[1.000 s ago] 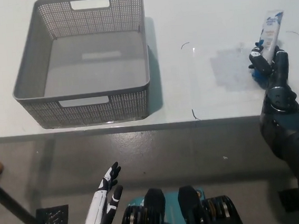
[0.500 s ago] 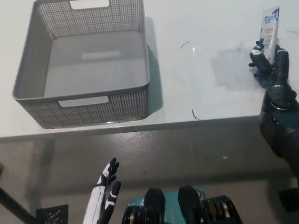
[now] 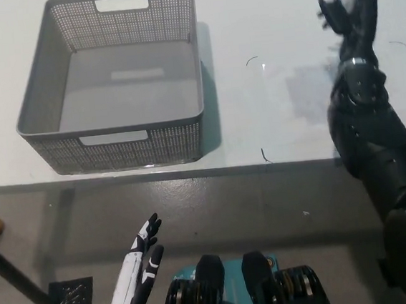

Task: Use the right hand to pick up a shampoo and place it into a container on the left side

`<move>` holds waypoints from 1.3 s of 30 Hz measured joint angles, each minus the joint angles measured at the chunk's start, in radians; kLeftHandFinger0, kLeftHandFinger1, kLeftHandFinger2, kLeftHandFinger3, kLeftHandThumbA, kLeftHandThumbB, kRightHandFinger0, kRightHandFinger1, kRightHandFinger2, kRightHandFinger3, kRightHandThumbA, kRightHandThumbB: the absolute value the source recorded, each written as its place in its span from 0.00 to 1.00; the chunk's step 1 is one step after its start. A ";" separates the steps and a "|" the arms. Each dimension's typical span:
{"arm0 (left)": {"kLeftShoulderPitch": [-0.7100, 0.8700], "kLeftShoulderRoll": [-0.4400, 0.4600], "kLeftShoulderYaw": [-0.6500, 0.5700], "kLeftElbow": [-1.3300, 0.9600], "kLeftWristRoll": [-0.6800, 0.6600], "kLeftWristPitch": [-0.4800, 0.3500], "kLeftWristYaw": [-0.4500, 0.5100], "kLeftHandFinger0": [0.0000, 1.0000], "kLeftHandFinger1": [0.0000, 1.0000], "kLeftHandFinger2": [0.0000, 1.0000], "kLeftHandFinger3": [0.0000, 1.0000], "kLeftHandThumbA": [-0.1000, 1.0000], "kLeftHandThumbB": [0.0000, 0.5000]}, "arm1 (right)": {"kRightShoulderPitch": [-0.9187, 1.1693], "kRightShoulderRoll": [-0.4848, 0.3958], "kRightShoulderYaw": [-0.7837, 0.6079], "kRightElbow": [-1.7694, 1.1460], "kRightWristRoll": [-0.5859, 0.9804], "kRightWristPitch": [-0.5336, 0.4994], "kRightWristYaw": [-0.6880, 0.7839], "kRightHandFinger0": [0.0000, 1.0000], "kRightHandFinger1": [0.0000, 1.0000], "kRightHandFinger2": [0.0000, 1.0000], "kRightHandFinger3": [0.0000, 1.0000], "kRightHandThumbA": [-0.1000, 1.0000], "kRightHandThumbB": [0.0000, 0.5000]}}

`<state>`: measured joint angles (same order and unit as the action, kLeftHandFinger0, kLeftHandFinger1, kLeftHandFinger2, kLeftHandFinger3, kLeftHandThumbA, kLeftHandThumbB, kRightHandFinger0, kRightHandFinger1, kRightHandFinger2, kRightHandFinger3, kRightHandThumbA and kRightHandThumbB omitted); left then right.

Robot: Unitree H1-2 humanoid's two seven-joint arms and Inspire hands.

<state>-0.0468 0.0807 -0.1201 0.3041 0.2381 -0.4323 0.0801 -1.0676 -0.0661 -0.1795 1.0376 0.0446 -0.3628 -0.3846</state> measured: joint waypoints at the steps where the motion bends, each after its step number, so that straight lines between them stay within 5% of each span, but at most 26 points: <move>1: 0.000 0.000 0.000 0.000 0.000 0.000 0.000 1.00 1.00 1.00 1.00 1.00 0.38 | 0.001 0.002 0.004 -0.014 -0.001 0.001 0.000 0.00 0.07 0.47 0.43 0.00 0.29; 4: 0.000 0.001 -0.001 0.000 0.000 0.000 0.000 1.00 1.00 1.00 1.00 1.00 0.40 | 0.012 0.020 0.047 -0.134 -0.027 0.009 -0.005 0.00 0.01 0.41 0.40 0.00 0.34; 14: 0.013 0.002 -0.007 -0.001 0.000 0.000 0.000 1.00 1.00 1.00 1.00 1.00 0.39 | 0.042 0.106 0.175 -0.261 -0.125 0.069 -0.017 0.00 0.16 0.57 0.53 0.00 0.33; 20: 0.039 0.002 -0.018 -0.003 -0.002 0.000 -0.001 1.00 1.00 1.00 1.00 1.00 0.38 | 0.044 0.183 0.228 -0.251 -0.157 0.099 -0.020 0.00 0.16 0.53 0.44 0.00 0.33; 24: 0.042 0.003 -0.028 -0.003 -0.003 0.000 -0.001 1.00 1.00 1.00 1.00 1.00 0.39 | 0.038 0.231 0.247 -0.182 -0.165 0.102 -0.018 0.00 0.29 0.67 0.57 0.00 0.30; 31: 0.041 0.008 -0.038 -0.004 -0.002 0.000 -0.001 1.00 1.00 1.00 1.00 1.00 0.39 | 0.001 0.295 0.272 -0.011 -0.176 0.099 -0.014 0.00 0.28 0.65 0.56 0.00 0.29; 36: 0.040 0.009 -0.039 -0.004 -0.002 0.000 -0.002 1.00 1.00 1.00 1.00 1.00 0.41 | -0.035 0.321 0.286 0.078 -0.184 0.091 -0.021 0.00 0.27 0.69 0.65 0.00 0.29; 39: 0.037 0.012 -0.040 -0.005 0.000 0.000 -0.002 1.00 1.00 1.00 1.00 1.00 0.32 | -0.050 0.336 0.297 0.122 -0.193 0.089 -0.029 0.00 0.25 0.68 0.64 0.00 0.29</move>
<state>-0.0099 0.0923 -0.1597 0.2990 0.2381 -0.4323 0.0779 -1.1172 0.2695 0.1179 1.1599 -0.1482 -0.2738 -0.4134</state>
